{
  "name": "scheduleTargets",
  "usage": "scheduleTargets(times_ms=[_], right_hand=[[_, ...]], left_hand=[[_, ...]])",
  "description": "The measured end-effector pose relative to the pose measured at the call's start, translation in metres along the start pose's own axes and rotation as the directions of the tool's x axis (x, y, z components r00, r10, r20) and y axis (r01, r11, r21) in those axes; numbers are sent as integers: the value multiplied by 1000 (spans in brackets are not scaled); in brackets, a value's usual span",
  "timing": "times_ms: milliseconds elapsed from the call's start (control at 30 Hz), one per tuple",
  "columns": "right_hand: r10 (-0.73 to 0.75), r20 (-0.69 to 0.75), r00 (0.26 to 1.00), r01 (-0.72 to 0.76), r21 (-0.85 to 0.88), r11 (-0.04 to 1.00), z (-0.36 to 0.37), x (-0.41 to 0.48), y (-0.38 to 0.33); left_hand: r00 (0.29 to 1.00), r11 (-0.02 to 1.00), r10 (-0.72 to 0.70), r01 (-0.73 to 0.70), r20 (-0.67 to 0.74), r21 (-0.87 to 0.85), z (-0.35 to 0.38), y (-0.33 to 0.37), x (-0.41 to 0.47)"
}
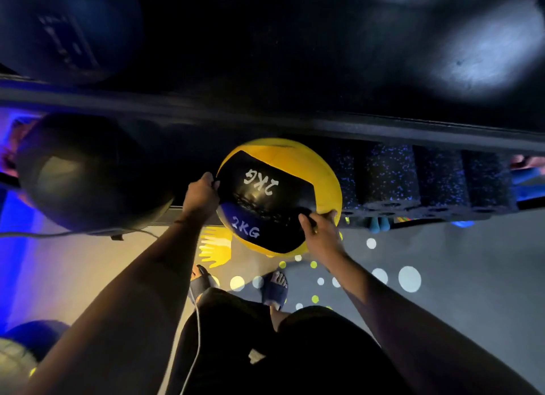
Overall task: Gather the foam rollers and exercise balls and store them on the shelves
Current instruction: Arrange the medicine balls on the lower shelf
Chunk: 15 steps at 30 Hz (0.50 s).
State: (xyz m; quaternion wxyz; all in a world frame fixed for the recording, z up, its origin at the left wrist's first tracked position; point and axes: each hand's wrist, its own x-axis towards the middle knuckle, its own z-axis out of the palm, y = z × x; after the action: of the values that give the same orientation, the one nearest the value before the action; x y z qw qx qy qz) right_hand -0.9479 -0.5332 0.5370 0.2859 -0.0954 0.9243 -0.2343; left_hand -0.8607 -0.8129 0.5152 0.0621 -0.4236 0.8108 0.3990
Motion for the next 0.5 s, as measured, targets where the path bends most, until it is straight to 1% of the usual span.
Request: scheduleTargets(times_ms=[67,133,167,233,267,300,400,500], right_hand=[[-92,-66,994,97,84,992,-15,6,-9],[-166,-133,977,182,121,976,-31,21,-24],[-184,-130,974,198,109,974,-39,31,-34],[-186,-102,977,193,68,979,-51,51,-54],[-181,-99,978,188,67,980,-55,60,-63],[-175,-101,979,184,83,980,-59,67,-70],[-179,-138,974,201,168,965,-75,73,-76],[-146,-187,971,191,252,949,-93,76,-60]], left_hand=[[1000,998,-9,8,-17,-63,-8,-7,-9],[995,983,-68,55,-75,-173,-13,-14,-29],[990,962,-113,89,-82,-260,-13,-18,-39],[976,867,-209,158,-57,-472,-10,-19,-54],[971,830,-232,168,-56,-531,-9,-18,-59],[967,818,-243,160,-80,-553,-8,-15,-60],[964,749,-222,72,-146,-659,-10,9,-63],[970,736,-172,11,-172,-677,-4,27,-60]])
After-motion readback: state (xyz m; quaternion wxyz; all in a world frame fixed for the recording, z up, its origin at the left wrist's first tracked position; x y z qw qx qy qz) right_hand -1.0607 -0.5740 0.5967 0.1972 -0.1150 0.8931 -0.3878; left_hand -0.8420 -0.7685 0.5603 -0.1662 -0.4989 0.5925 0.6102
